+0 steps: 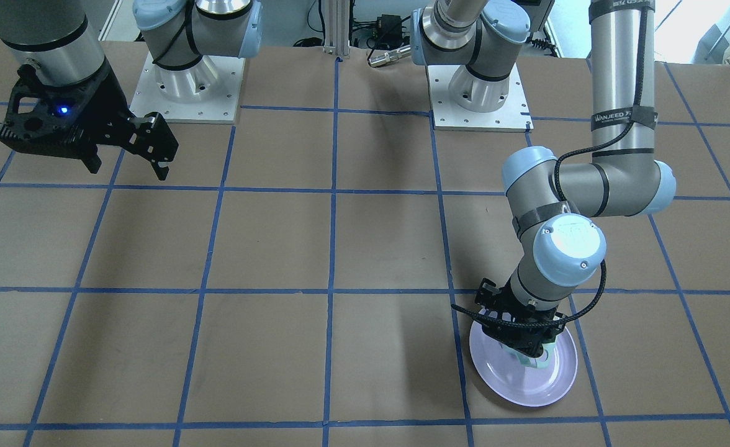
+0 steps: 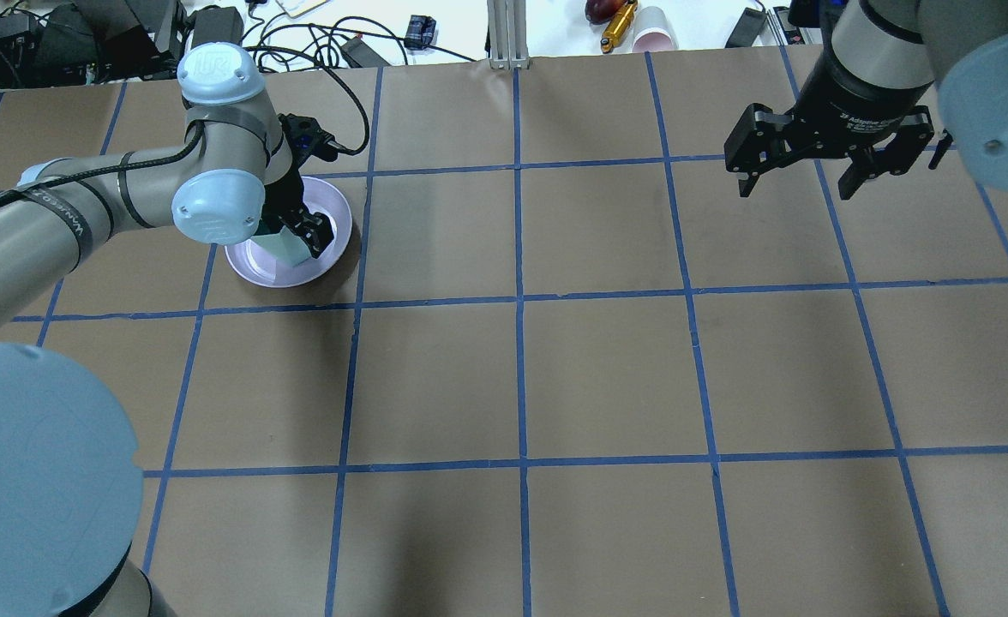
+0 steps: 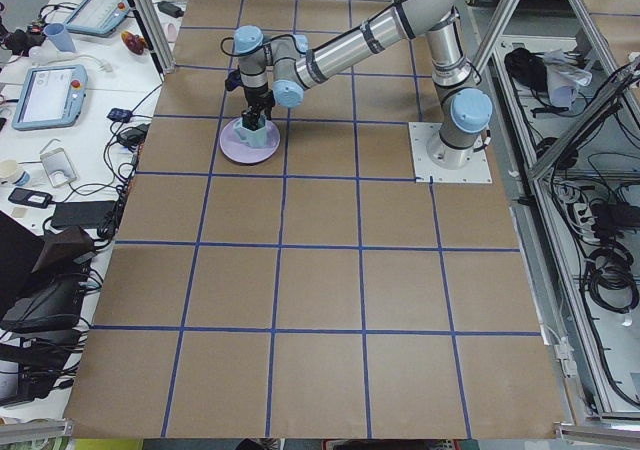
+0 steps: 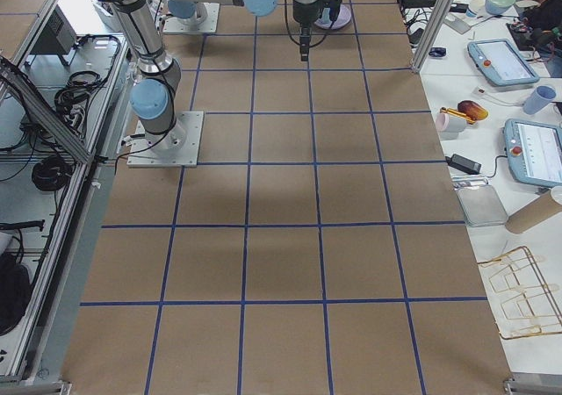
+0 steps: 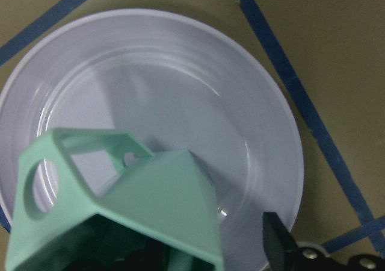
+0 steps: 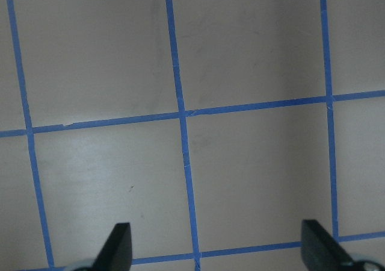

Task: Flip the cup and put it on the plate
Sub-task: 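Rotate the mug upright above the plate with the left gripper, then lower the mug onto the plate and open the left gripper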

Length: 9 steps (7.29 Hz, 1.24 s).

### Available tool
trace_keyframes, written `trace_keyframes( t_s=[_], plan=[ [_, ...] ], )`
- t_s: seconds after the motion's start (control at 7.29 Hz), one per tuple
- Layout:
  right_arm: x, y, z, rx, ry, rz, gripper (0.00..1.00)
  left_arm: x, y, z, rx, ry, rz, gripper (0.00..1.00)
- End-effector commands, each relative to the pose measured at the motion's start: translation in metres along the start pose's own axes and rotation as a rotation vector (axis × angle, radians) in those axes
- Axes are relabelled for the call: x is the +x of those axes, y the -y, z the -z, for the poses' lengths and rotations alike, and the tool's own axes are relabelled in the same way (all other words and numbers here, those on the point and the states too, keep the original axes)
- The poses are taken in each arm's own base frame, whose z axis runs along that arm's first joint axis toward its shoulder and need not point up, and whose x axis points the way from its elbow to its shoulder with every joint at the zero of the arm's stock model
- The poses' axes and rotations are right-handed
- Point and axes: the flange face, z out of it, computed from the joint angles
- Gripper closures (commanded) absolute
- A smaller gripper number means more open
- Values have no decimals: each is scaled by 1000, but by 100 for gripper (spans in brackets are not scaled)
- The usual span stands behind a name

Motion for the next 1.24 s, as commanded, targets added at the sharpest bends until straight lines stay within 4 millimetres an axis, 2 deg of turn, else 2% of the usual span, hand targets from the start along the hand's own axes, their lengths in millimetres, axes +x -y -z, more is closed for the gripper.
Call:
trace_keyframes(
  t_s=[0.0, 0.27, 0.55, 0.82, 1.1],
  plan=[
    [0, 0, 0, 0, 0, 0, 0, 1, -2, 22, 28, 18, 10, 0],
    [0, 0, 0, 0, 0, 0, 0, 9, -5, 52, 64, 41, 19, 0],
    [0, 0, 0, 0, 0, 0, 0, 20, -10, 96, 120, 76, 19, 0],
    [0, 0, 0, 0, 0, 0, 0, 28, -23, 142, 181, 109, 30, 0],
    [0, 0, 0, 0, 0, 0, 0, 39, -47, 190, 155, 82, 137, 0]
  ],
)
